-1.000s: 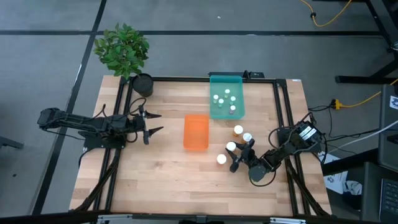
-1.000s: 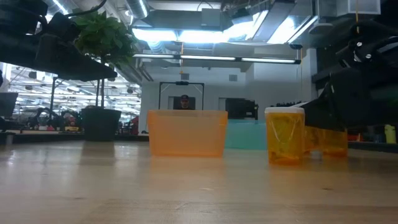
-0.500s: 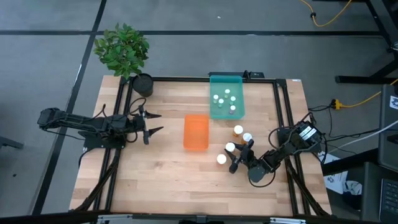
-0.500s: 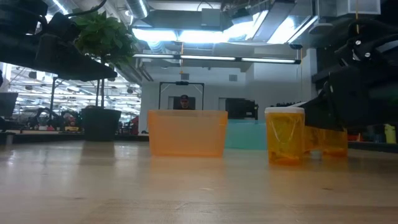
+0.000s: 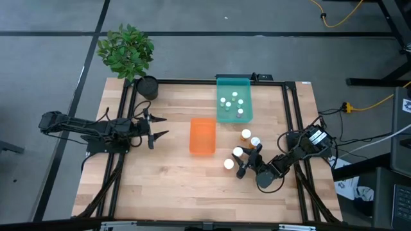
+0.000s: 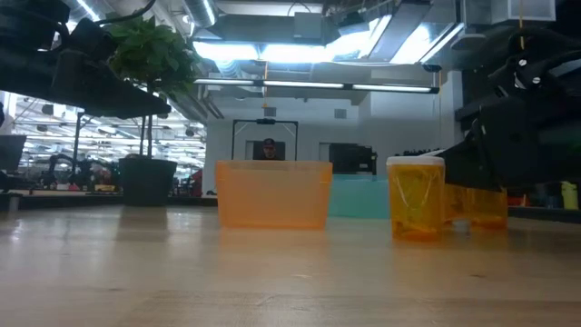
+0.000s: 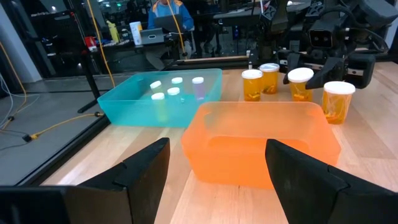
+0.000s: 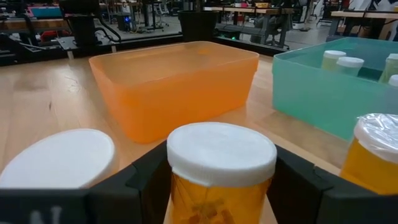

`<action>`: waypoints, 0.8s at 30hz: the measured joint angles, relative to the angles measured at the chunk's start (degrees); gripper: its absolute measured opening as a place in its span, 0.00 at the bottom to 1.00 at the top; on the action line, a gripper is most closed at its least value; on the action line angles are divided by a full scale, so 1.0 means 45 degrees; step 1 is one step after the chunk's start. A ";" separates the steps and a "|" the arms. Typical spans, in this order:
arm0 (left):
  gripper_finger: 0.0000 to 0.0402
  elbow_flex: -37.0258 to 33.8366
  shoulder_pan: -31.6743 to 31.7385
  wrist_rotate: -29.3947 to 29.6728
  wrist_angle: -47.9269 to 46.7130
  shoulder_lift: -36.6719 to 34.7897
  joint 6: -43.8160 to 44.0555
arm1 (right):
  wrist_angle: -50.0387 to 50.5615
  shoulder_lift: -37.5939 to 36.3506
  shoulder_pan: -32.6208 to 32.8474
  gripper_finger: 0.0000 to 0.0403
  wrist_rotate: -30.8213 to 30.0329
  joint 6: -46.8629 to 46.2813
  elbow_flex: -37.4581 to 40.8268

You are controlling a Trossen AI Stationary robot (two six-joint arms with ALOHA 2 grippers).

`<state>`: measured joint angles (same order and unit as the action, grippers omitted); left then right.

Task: Pick and place medicine bottles into bin by pill shape (circle, oval)
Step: Remove the orange capsule bottle from the orange bin

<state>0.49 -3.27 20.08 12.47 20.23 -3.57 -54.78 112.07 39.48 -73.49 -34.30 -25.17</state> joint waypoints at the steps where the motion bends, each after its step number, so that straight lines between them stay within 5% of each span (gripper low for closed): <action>1: 0.64 0.0000 -0.0004 0.0000 0.0005 0.0000 0.0000 | 0.0003 0.0000 0.0000 0.55 -0.0026 0.0000 0.0000; 24: 0.64 -0.0001 -0.0004 0.0000 0.0005 0.0000 0.0000 | 0.0180 -0.0005 0.0000 0.60 -0.0086 -0.0343 0.0000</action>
<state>0.49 -3.29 20.08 12.49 20.23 -3.57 -53.97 112.05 39.48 -73.88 -35.85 -25.17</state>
